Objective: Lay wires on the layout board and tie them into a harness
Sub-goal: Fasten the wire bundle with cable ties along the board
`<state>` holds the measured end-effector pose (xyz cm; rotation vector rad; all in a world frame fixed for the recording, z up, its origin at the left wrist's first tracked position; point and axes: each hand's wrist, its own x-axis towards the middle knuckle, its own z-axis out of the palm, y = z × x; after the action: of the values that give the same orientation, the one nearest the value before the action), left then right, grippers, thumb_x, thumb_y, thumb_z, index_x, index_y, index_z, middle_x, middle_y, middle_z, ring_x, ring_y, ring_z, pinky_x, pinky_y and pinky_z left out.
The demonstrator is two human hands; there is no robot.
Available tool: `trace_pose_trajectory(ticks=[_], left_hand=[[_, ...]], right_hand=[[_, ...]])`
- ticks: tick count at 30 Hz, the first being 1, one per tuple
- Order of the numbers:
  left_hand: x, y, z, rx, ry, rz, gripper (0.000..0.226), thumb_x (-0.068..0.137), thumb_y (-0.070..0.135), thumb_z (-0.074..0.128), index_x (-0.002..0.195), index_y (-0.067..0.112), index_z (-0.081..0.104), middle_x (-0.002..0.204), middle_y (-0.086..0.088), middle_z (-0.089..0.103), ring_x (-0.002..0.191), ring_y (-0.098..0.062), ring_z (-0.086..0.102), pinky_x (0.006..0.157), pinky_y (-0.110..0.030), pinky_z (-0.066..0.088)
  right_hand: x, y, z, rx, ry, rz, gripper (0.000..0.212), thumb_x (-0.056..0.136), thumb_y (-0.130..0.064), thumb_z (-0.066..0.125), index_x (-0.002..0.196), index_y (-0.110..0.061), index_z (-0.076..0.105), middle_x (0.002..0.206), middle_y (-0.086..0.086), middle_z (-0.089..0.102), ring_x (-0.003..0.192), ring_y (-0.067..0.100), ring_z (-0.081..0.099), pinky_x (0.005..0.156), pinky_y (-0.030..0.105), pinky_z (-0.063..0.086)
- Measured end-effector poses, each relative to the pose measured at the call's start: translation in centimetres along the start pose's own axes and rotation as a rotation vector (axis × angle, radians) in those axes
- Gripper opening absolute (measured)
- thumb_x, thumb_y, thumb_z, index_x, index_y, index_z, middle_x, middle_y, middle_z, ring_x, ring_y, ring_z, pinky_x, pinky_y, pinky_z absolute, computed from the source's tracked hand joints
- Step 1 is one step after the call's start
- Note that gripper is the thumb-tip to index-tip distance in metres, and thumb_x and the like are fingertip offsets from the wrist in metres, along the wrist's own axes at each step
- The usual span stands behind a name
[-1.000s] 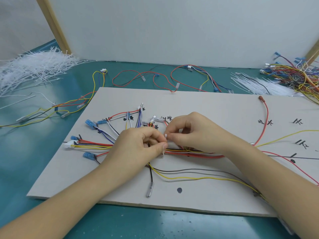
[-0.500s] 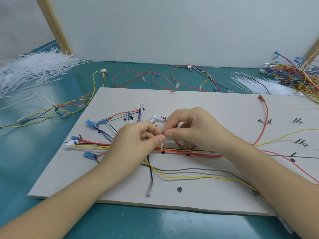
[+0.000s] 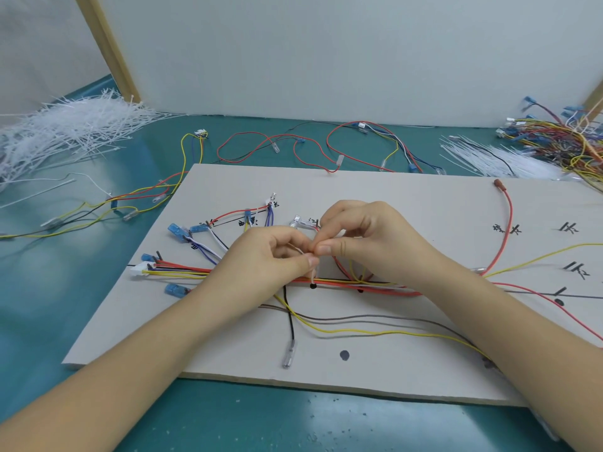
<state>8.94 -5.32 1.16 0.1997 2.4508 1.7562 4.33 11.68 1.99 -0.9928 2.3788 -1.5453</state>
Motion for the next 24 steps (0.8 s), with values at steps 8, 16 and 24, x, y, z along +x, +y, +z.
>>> trace_pose_trajectory(ticks=[8,16,24], left_hand=[[-0.1,-0.1,0.0,0.358,0.001,0.091,0.021,0.081,0.018,0.065,0.068,0.033,0.060,0.069,0.014,0.065,0.071,-0.001,0.057,0.072,-0.017,0.042],[-0.4,0.5,0.0,0.514,-0.036,0.131,0.023,0.083,0.021,0.063,0.067,0.034,0.055,0.068,0.020,0.059,0.054,0.014,0.047,0.054,-0.004,0.032],[0.2,1.0,-0.2,0.730,-0.146,0.138,0.019,0.085,0.028,0.059,0.070,0.037,0.051,0.079,0.008,0.060,0.077,-0.008,0.054,0.071,-0.028,0.044]], right_hand=[[-0.3,-0.2,0.1,0.041,0.016,-0.030,0.027,0.085,0.004,0.060,0.074,-0.020,0.056,0.078,-0.005,0.055,0.069,0.004,0.059,0.066,0.017,0.044],[-0.3,-0.6,0.0,0.291,0.032,0.063,0.023,0.088,0.005,0.053,0.071,-0.011,0.053,0.067,-0.004,0.053,0.064,0.014,0.059,0.060,0.022,0.052],[-0.3,-0.8,-0.1,0.363,-0.005,0.055,0.024,0.089,0.008,0.049,0.072,-0.009,0.053,0.069,0.005,0.053,0.061,0.010,0.058,0.061,0.021,0.052]])
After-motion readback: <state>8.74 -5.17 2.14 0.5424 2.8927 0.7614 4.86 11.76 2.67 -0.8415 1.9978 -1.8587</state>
